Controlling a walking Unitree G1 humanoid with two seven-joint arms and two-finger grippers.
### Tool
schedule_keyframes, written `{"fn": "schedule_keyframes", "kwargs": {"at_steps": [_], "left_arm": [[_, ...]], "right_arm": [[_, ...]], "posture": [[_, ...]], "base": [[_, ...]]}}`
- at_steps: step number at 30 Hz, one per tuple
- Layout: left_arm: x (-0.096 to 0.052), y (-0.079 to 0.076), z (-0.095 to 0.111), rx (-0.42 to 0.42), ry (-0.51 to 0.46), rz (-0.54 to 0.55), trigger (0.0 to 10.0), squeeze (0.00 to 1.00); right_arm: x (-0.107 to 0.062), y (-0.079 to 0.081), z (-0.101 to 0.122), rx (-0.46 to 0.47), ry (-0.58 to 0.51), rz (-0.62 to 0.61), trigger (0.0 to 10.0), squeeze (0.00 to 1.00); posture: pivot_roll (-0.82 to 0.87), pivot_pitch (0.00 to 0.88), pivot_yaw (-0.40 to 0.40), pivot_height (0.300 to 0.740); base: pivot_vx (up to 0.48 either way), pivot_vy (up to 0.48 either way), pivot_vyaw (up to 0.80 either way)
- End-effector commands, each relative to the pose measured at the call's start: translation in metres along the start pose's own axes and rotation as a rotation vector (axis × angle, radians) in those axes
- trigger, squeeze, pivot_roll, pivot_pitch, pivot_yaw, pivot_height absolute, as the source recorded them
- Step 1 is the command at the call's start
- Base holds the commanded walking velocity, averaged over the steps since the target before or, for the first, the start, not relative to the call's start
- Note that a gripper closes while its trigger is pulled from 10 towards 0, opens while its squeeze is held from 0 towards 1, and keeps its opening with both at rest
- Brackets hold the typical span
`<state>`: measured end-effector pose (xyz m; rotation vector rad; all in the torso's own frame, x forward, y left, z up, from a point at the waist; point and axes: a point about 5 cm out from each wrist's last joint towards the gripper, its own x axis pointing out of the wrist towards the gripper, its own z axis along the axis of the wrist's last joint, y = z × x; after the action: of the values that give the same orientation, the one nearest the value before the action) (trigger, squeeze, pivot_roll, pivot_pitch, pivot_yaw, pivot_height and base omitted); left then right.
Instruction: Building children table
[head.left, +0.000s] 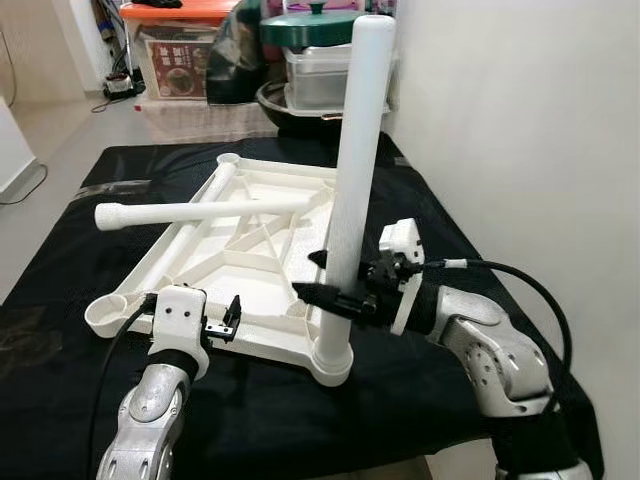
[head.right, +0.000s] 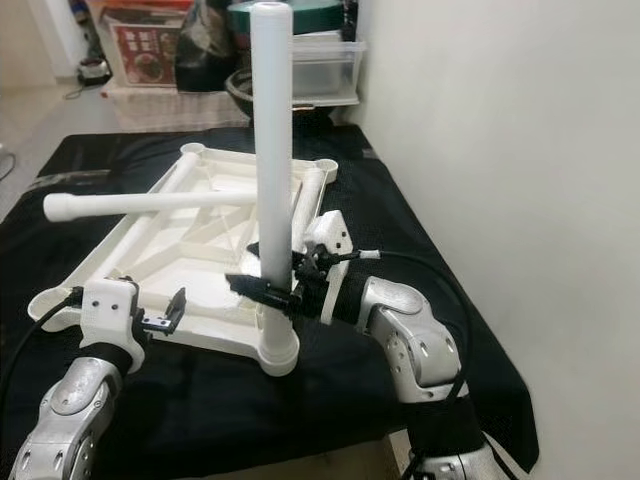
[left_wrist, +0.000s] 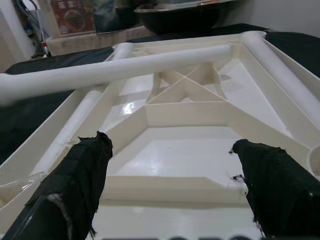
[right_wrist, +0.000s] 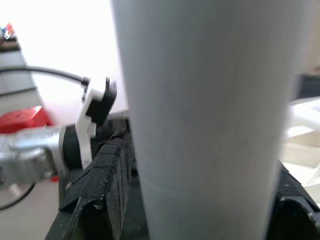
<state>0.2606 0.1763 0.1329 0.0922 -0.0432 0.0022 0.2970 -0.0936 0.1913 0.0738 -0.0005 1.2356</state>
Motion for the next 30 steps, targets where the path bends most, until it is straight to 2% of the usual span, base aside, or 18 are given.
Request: {"fn": "schedule_keyframes", "kwargs": {"at_steps": [1, 2, 5, 6, 7, 8, 10, 11, 14, 19, 20, 21, 22, 24, 25, 28, 29, 30], "left_arm": [[-0.003, 0.003, -0.002, 0.013, 0.002, 0.012, 10.0, 0.0], [-0.003, 0.003, -0.002, 0.013, 0.002, 0.012, 10.0, 0.0], [-0.008, 0.003, -0.006, 0.011, 0.014, 0.024, 10.0, 0.0], [-0.008, 0.003, -0.006, 0.011, 0.014, 0.024, 10.0, 0.0], [-0.009, 0.003, -0.008, 0.01, 0.018, 0.025, 10.0, 0.0], [-0.009, 0.003, -0.009, 0.011, 0.021, 0.022, 10.0, 0.0], [-0.008, 0.001, -0.009, 0.014, 0.023, 0.014, 10.0, 0.0], [-0.008, 0.001, -0.009, 0.014, 0.023, 0.014, 10.0, 0.0], [-0.005, 0.003, -0.006, 0.014, 0.016, 0.012, 10.0, 0.0], [-0.004, 0.002, -0.008, 0.015, 0.021, -0.003, 10.0, 0.0], [-0.003, -0.001, -0.008, 0.014, 0.023, -0.012, 10.0, 0.0], [-0.003, -0.001, -0.008, 0.014, 0.023, -0.012, 10.0, 0.0], [-0.001, -0.004, -0.009, 0.012, 0.023, -0.025, 10.0, 0.0], [-0.001, -0.005, -0.009, 0.011, 0.021, -0.027, 10.0, 0.0], [0.0, -0.005, -0.008, 0.011, 0.021, -0.028, 10.0, 0.0], [0.001, -0.004, -0.008, 0.011, 0.02, -0.027, 10.0, 0.0], [0.001, -0.003, -0.008, 0.011, 0.02, -0.027, 10.0, 0.0], [0.001, -0.003, -0.008, 0.012, 0.019, -0.026, 10.0, 0.0]], "right_arm": [[0.011, -0.008, -0.01, 0.019, 0.033, -0.088, 0.0, 0.0], [0.011, -0.008, -0.01, 0.019, 0.033, -0.088, 0.0, 0.0], [0.011, -0.035, -0.019, 0.025, 0.072, -0.486, 0.0, 0.0], [0.011, -0.035, -0.019, 0.025, 0.072, -0.486, 0.0, 0.0], [0.005, -0.042, -0.025, 0.071, 0.094, -0.627, 0.0, 0.0], [-0.012, -0.053, -0.035, 0.097, 0.154, -0.897, 0.0, 0.0], [-0.038, -0.057, -0.05, 0.107, 0.268, -1.164, 0.0, 0.0], [-0.038, -0.057, -0.05, 0.107, 0.268, -1.164, 0.0, 0.0], [-0.07, -0.05, -0.051, 0.07, 0.281, -1.367, 0.0, 0.0], [-0.079, -0.043, -0.04, 0.015, 0.276, -1.428, 0.0, 0.0], [-0.073, -0.04, -0.04, 0.035, 0.262, -1.377, 4.7, 0.0], [-0.073, -0.04, -0.04, 0.035, 0.262, -1.377, 4.7, 0.0], [-0.055, -0.033, -0.037, 0.107, 0.158, -1.232, 10.0, 0.0], [-0.049, -0.03, -0.034, 0.131, 0.1, -1.196, 10.0, 0.0], [-0.042, -0.028, -0.029, 0.139, 0.054, -1.117, 10.0, 1.0], [-0.029, -0.028, -0.022, 0.137, 0.022, -0.986, 10.0, 1.0], [-0.021, -0.027, -0.017, 0.141, -0.001, -0.856, 10.0, 0.0], [-0.016, -0.025, -0.013, 0.147, -0.018, -0.754, 10.0, 0.0]], "posture": [[0.05, 0.0, -0.071, 0.74], [0.05, 0.0, -0.071, 0.74], [0.04, 0.0, -0.068, 0.74], [0.04, 0.0, -0.068, 0.74], [0.03, 0.0, -0.062, 0.74], [0.03, 0.0, -0.058, 0.74], [0.03, 0.0, -0.058, 0.74], [0.03, 0.0, -0.058, 0.74], [0.02, 0.0, -0.043, 0.74], [-0.01, 0.0, -0.021, 0.74], [-0.02, 0.0, -0.015, 0.74], [-0.02, 0.0, -0.015, 0.74], [-0.02, 0.0, -0.013, 0.74], [-0.02, 0.0, -0.013, 0.74], [-0.01, 0.0, -0.012, 0.74], [-0.02, 0.0, -0.011, 0.74], [-0.01, 0.0, -0.012, 0.74], [-0.01, 0.0, -0.012, 0.74]], "base": [[0.0, 0.0, 0.0], [0.0, 0.0, 0.0], [0.0, 0.0, 0.0], [0.0, 0.0, 0.0], [0.0, 0.0, 0.0], [0.0, 0.0, 0.0], [0.0, 0.0, 0.0], [0.0, 0.0, 0.0], [0.0, 0.0, 0.0], [0.0, 0.0, 0.0], [0.0, 0.0, 0.0], [0.0, 0.0, 0.0], [0.0, 0.0, 0.0], [0.0, 0.0, 0.0], [0.0, 0.0, 0.0], [0.0, 0.0, 0.0], [0.0, 0.0, 0.0], [0.0, 0.0, 0.0]]}}
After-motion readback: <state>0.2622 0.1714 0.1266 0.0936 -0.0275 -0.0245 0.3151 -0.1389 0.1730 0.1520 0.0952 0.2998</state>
